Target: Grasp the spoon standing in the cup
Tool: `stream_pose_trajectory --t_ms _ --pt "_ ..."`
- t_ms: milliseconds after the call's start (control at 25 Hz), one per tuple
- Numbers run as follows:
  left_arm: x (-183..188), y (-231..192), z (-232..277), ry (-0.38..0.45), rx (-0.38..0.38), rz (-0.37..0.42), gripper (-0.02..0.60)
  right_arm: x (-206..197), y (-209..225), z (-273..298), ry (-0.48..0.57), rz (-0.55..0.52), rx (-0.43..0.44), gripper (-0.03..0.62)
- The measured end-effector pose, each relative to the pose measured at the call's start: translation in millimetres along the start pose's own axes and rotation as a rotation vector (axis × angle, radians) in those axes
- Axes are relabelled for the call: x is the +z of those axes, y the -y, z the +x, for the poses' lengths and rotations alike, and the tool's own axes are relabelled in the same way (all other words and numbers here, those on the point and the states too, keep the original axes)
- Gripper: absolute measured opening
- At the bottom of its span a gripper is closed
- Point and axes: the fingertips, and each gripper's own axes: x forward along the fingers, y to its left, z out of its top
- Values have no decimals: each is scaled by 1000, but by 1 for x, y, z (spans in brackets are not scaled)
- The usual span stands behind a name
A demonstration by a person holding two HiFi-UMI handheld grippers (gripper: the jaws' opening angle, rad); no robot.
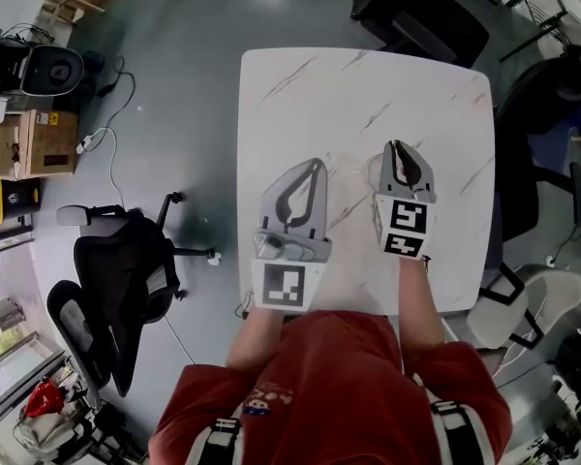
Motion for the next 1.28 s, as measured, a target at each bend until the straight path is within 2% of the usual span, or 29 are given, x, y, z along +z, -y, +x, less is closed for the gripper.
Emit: stream_pose_trajectory --t_ms 160,280,440,760,1280 --pt "6 6 -5 4 -7 19 9 6 4 -9 22 3 -10 34" --pt "9 13 -10 -23 -41 109 9 15 5 -18 58 10 -9 34" --pt "24 18 -16 43 -9 22 9 24 7 -32 83 10 -14 34" --pt "43 38 -34 75 -19 34 9 41 10 -66 152 10 -14 34" --pt "85 62 -60 180 4 45 9 71 9 -125 279 -1 4 34"
